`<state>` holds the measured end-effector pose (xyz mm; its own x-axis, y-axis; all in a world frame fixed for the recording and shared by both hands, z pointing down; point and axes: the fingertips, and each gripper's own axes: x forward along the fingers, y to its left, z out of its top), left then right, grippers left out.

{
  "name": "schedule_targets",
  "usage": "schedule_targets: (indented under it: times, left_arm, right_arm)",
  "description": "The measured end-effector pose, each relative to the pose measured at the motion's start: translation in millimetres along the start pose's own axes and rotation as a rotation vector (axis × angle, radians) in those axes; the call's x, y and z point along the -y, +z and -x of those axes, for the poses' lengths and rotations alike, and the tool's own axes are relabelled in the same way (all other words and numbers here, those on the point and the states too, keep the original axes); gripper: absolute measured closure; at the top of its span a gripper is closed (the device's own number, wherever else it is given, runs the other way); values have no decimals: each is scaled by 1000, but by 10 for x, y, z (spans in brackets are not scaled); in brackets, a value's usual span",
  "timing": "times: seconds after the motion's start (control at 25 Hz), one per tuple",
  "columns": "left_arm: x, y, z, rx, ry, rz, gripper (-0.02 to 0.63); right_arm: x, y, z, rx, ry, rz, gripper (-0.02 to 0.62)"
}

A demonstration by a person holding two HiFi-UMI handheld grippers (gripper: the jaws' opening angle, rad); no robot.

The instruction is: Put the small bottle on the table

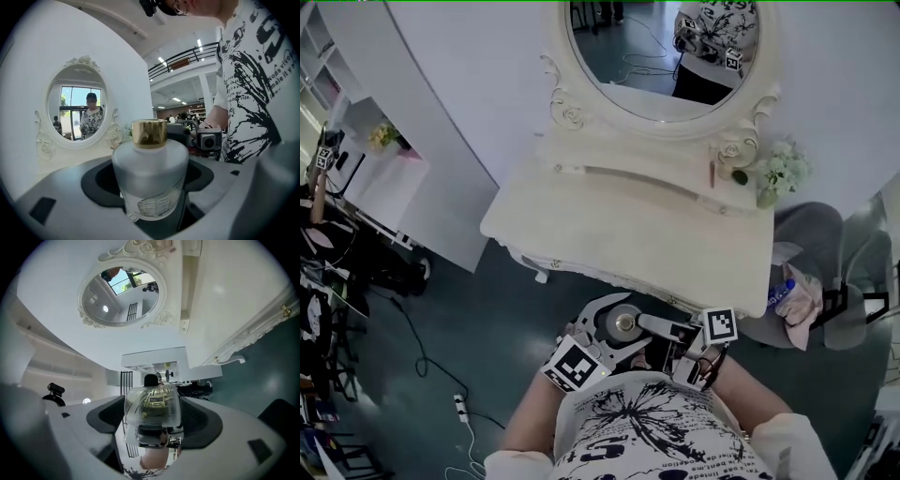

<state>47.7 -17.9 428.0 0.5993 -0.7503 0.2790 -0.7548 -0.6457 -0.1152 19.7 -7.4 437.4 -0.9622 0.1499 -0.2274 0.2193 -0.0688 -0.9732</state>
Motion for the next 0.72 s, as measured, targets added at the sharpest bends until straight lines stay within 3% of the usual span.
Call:
schedule_targets:
  times: [0.4, 0.72]
  left_arm:
    - [-732, -68, -398, -4, -113, -13, 253]
    - [-1490, -109, -529, 9, -288, -80, 253]
  right_arm:
    - [93, 839, -185, 124, 5, 1, 221]
    - [146, 1544, -603, 292, 24, 44, 221]
